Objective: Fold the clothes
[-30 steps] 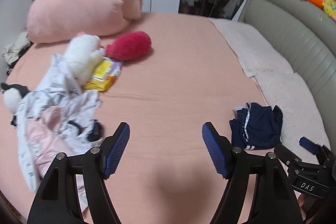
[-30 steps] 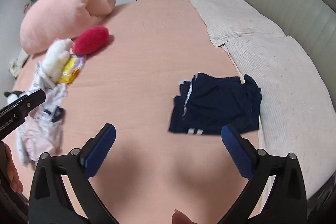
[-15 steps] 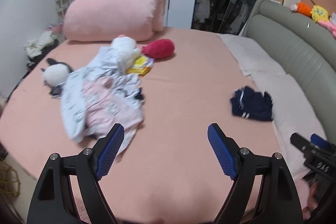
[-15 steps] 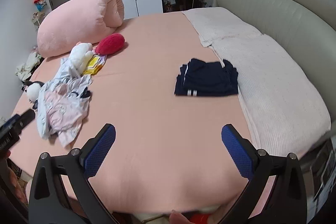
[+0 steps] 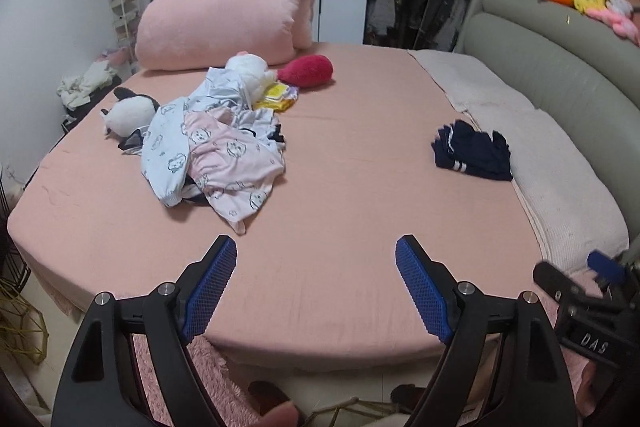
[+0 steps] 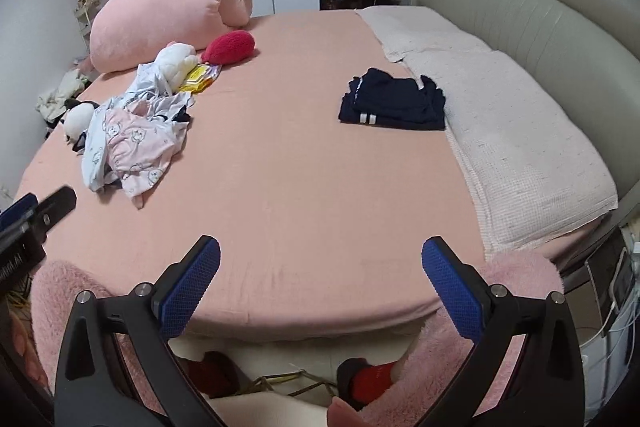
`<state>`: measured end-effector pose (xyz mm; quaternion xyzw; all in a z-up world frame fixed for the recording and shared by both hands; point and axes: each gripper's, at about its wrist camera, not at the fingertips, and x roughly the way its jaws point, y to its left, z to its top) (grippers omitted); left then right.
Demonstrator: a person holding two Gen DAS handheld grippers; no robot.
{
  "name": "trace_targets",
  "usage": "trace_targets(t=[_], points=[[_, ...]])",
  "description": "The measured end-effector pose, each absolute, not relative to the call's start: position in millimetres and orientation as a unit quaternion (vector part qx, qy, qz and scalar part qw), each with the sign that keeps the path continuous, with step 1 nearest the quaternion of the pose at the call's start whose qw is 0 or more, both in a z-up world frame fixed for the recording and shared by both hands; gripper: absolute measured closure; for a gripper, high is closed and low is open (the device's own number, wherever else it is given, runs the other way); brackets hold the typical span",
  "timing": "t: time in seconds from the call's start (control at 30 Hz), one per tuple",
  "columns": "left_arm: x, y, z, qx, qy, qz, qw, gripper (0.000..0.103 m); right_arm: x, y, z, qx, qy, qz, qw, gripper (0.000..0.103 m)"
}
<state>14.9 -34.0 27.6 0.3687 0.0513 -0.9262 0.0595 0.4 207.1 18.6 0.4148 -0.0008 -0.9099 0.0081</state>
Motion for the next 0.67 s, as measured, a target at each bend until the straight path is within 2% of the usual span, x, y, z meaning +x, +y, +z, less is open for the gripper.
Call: trace_targets(t=[0.67], points=[[20, -10, 15, 0.385, 0.042, -0.921, 0.038, 0.019, 5, 206, 14, 0.424, -0.004, -0.906, 0.019, 0.001]])
